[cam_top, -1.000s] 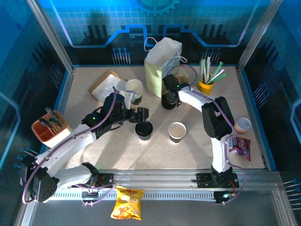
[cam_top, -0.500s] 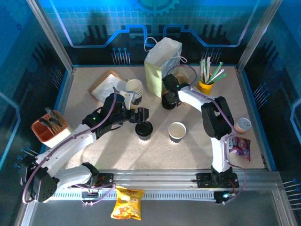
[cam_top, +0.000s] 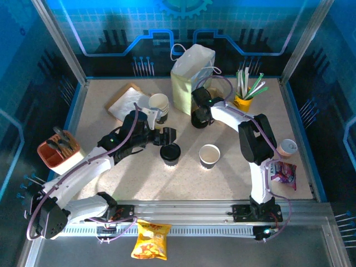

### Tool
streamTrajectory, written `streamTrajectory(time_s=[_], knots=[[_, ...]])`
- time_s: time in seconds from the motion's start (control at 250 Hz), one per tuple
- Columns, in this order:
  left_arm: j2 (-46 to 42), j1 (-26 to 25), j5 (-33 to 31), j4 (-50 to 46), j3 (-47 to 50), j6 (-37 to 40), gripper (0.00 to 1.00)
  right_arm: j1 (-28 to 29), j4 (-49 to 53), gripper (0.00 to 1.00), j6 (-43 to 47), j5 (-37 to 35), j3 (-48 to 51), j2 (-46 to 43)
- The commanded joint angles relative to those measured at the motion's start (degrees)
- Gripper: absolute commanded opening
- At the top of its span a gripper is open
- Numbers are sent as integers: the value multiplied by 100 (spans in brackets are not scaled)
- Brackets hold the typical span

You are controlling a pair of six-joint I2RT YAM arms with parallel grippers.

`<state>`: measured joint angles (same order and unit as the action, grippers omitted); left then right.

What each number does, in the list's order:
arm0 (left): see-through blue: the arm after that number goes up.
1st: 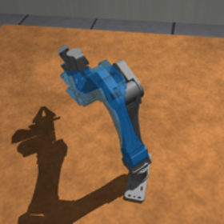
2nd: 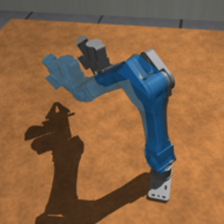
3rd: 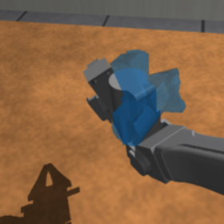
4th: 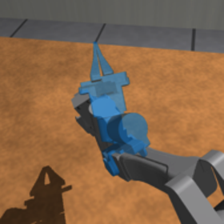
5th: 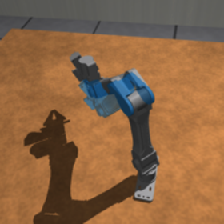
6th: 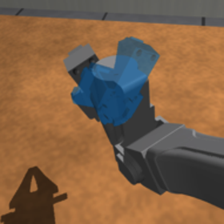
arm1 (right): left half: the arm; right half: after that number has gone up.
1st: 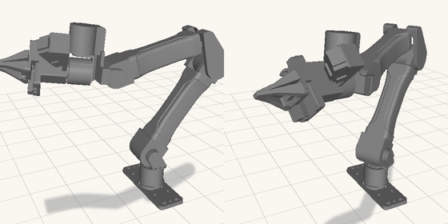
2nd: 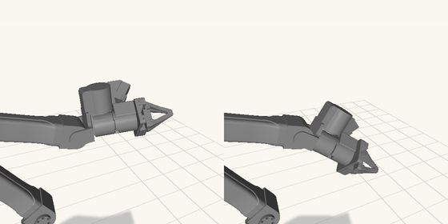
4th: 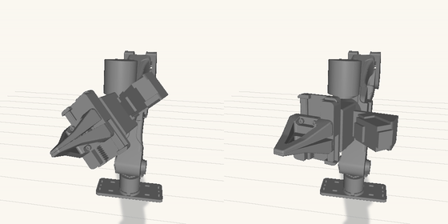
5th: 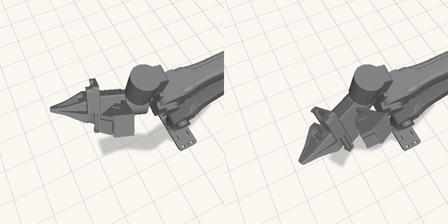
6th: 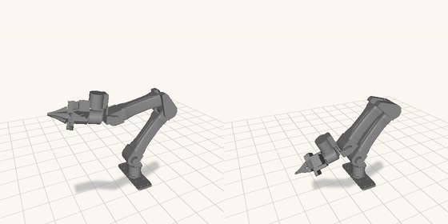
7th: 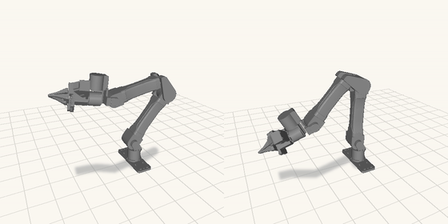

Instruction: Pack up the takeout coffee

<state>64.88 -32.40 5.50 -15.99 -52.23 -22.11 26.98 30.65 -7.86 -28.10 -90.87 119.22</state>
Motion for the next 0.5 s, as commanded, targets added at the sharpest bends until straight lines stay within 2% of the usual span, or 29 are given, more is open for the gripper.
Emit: streamTrajectory(time_s=[0.0, 0.144, 0.28, 0.495], knots=[[14, 32, 123, 137, 107, 5, 86, 70, 200, 12, 8, 20, -94, -127], [22, 32, 105, 150, 123, 15, 86, 57, 186, 12, -112, 383, 204, -686], [30, 32, 92, 259, 173, 14, 86, -61, -6, 12, -499, 1414, 637, -1121], [109, 48, 107, 338, 105, -177, 86, -179, 31, 11, -695, 1839, 847, -1472]])
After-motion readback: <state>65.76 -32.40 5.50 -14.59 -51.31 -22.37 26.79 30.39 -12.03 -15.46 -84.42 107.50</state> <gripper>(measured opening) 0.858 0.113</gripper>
